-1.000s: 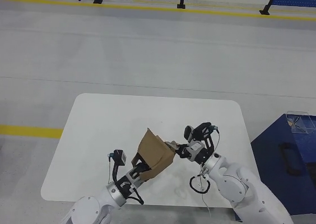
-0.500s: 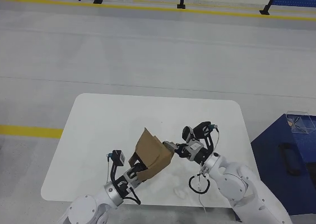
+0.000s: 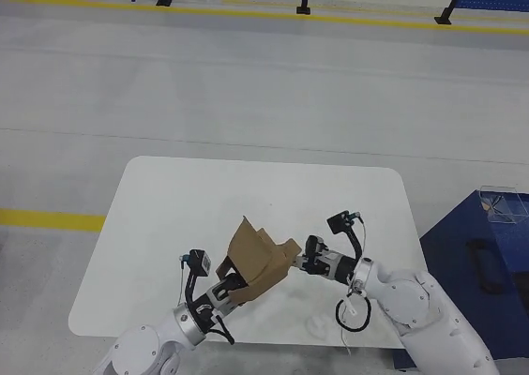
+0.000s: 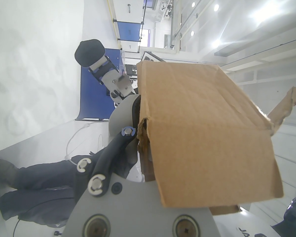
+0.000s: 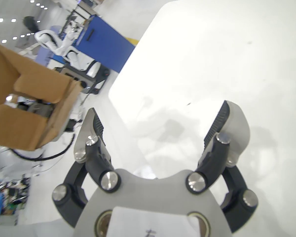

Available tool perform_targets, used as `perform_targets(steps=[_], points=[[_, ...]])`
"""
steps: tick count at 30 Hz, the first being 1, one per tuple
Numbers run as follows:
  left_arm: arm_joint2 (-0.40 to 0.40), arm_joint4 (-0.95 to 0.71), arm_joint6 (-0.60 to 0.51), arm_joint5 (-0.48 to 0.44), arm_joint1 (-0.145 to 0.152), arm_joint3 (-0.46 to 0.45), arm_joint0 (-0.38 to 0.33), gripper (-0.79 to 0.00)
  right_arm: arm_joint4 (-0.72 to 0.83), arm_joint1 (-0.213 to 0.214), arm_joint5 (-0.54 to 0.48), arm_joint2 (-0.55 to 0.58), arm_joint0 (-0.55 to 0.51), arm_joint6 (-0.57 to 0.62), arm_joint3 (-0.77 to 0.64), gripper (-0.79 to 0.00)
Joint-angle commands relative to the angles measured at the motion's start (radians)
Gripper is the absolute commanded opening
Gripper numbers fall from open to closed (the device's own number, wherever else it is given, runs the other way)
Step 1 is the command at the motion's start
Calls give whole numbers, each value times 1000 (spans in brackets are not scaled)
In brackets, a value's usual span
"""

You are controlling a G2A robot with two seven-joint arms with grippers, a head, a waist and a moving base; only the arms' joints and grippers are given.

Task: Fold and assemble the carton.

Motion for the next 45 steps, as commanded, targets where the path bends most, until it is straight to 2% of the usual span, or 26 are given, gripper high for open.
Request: perform_targets(steps=[1,5,16,34,45], points=[[5,1,0,3,-1,0,-3,-785,106,1,-24,17,1,45,-1,0],[16,10,-11,5,-2,1,-4,-785,187,5,-50,52,1,70,0,0],[30,29,-20,5,-4,5,-5,-785,218,7,-63,75,-12,85,-17,0],[34,41,-25,8,-6,14,-6,-785,102,9,-9,61,-5,97,-57,0],[34,39,-29,6,-7,13,-7,-785,167,6,-31,61,-9,81,-52,0]])
